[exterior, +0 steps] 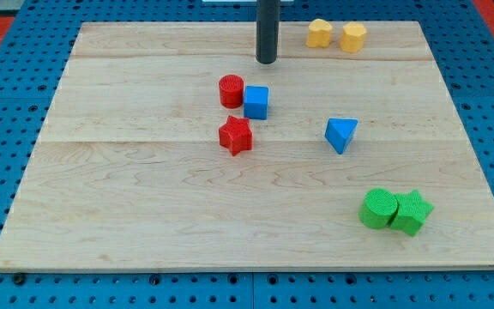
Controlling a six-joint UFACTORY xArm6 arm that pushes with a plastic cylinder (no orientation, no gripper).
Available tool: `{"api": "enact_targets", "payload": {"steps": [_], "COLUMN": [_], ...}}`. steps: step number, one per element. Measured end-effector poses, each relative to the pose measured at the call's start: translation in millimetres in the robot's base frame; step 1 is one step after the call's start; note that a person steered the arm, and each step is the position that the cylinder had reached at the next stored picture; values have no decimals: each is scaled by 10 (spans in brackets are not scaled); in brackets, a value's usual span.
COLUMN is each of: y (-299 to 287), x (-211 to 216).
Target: Place your arm to the bottom left of the heart
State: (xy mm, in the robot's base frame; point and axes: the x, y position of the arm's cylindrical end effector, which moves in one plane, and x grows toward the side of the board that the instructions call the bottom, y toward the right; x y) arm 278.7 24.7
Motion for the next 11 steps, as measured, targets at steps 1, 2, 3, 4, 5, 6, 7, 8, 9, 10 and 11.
{"api": "enact_targets", "payload": {"steps": [1,2,3,4,5,6,7,8,9,10,11], "y": [-6,37,120,120,120,131,175,224,279,316,347], "x": [-38,-52,-52,-34,-7,1,1,1,11,29,38]}}
